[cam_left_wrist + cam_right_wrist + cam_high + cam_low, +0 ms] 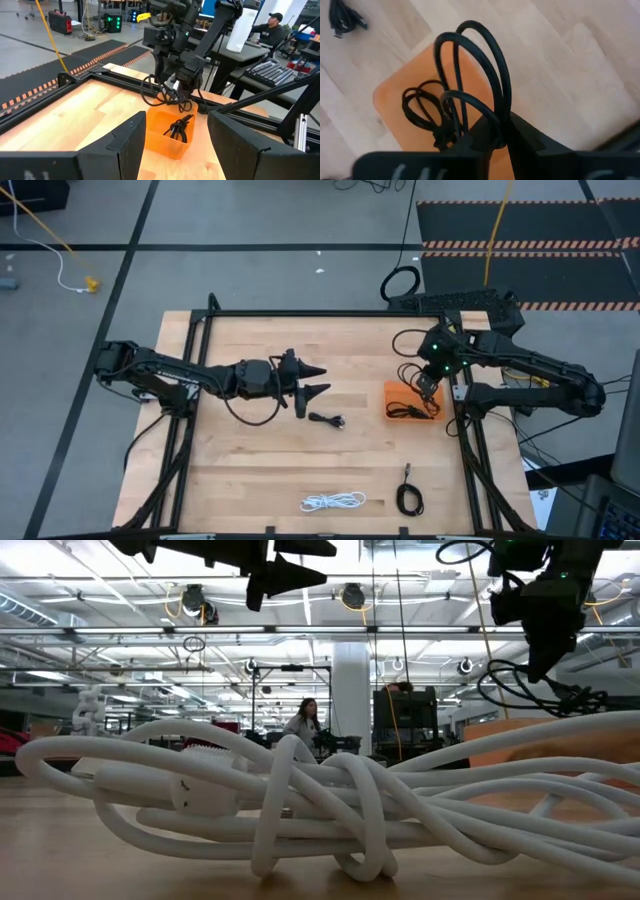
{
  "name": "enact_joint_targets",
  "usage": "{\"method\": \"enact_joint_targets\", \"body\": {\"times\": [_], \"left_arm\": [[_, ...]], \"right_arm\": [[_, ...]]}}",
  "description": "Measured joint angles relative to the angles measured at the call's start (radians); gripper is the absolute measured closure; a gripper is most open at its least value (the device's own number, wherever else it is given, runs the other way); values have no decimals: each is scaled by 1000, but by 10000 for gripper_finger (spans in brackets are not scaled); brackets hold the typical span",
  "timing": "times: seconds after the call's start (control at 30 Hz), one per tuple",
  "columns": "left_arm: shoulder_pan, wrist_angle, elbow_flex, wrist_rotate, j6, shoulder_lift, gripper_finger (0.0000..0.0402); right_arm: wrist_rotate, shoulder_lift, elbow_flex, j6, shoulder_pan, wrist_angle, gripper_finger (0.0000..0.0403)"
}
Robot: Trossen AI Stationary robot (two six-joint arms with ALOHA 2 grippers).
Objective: Pick and place USB-C Cables
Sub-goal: Put the black charger cable into the bin, then put the white charger cable into the bin
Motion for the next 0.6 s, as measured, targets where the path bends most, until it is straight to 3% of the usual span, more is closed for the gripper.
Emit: {"method": "enact_joint_targets", "body": {"times": [0.13,0.37,0.6], "left_arm": [[0,-6,0,0,0,0,186],[0,-91,0,1,-56,1,186],[-15,-299,0,108,-256,29,186]], "right_arm": [[-68,0,0,-25,20,18,306],[-71,1,0,-13,29,16,211],[-73,0,0,14,50,73,192]]}}
